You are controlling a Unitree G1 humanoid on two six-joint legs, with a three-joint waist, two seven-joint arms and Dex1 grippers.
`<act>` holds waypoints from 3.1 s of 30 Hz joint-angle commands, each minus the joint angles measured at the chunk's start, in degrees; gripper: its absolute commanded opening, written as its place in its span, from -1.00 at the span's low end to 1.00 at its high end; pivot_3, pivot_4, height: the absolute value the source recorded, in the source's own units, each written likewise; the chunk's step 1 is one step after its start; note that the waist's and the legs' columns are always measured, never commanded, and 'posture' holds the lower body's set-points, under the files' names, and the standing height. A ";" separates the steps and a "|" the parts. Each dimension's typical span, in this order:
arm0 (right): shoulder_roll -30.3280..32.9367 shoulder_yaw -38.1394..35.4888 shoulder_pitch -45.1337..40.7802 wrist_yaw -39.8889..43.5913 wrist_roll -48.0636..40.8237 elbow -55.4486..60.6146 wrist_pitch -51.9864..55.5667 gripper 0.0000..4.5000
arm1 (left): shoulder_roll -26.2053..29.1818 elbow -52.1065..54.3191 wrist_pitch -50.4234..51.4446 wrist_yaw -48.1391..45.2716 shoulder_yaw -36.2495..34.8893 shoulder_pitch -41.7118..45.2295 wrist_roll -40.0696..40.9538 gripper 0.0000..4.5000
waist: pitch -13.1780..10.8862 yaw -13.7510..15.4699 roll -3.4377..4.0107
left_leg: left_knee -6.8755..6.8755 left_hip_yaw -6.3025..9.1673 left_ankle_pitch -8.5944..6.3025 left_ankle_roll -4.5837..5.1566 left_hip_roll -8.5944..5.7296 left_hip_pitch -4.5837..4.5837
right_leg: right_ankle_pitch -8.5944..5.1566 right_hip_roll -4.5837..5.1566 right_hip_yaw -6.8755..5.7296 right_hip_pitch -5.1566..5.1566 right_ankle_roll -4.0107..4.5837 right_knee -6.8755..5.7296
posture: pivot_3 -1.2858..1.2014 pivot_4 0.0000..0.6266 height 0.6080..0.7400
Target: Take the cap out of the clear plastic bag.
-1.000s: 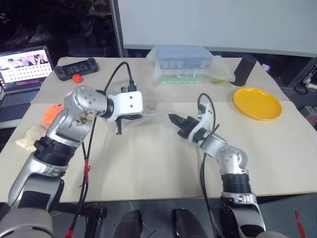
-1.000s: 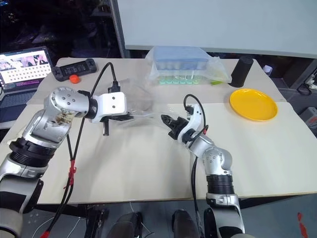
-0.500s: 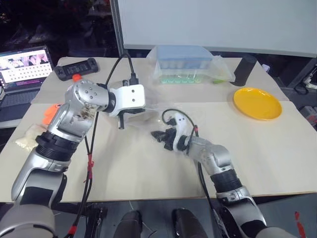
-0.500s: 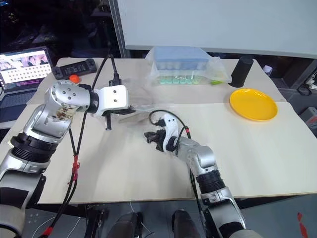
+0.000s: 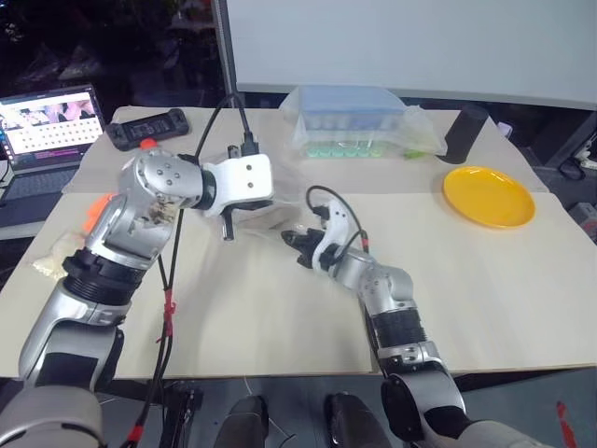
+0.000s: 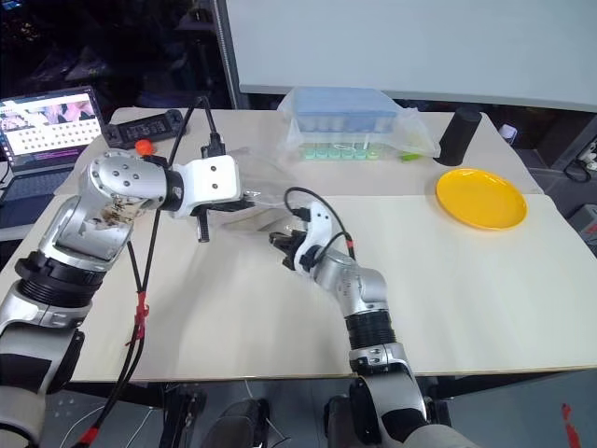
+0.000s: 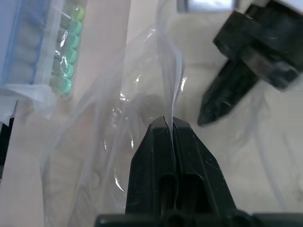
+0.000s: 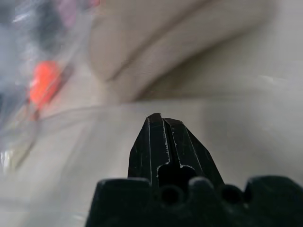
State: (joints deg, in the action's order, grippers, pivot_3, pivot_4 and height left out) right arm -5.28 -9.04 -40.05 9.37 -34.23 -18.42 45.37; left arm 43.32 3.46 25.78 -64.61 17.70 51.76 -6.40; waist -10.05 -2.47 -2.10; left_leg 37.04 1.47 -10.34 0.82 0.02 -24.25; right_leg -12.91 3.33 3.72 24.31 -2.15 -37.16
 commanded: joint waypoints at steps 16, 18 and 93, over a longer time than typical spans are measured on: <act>-9.61 -10.99 -11.04 -11.88 -19.79 -9.96 -4.04 0.70 | -0.38 4.34 1.49 1.71 -1.04 -0.57 0.11 -1.00 | 0.00 -0.72 0.00 | -0.10 -0.04 0.00 0.00 -0.04 0.06 | 0.00 -0.03 0.03 0.01 0.00 0.02 | 0.03 -0.52 1.00; -9.02 -10.96 -11.97 -12.90 -21.33 -8.40 -2.80 0.70 | -0.38 4.49 1.40 1.76 -1.00 -0.98 0.14 -1.00 | 0.00 -1.00 0.00 | -0.10 -0.03 0.00 0.00 -0.04 0.06 | 0.00 -0.03 0.03 0.01 0.00 0.01 | 0.03 -0.52 1.00; -8.91 -17.12 -5.89 -37.08 -31.28 11.35 16.63 -0.98 | -2.74 3.11 -5.39 9.36 0.27 -7.44 -3.87 -1.00 | -0.03 -0.27 0.05 | -0.20 0.44 0.00 -0.01 -0.06 -0.19 | 0.08 0.20 0.06 0.19 -0.09 0.00 | 0.03 -0.52 1.00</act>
State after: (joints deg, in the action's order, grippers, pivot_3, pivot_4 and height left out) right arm -5.74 -25.30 -51.05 -20.07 -60.41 -14.79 58.79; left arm 41.32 5.67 21.40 -56.50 18.02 44.05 -9.57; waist -10.08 -2.74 -2.05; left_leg 36.84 1.90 -10.34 0.82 -0.04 -24.44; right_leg -12.83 3.53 3.78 24.50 -2.24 -37.14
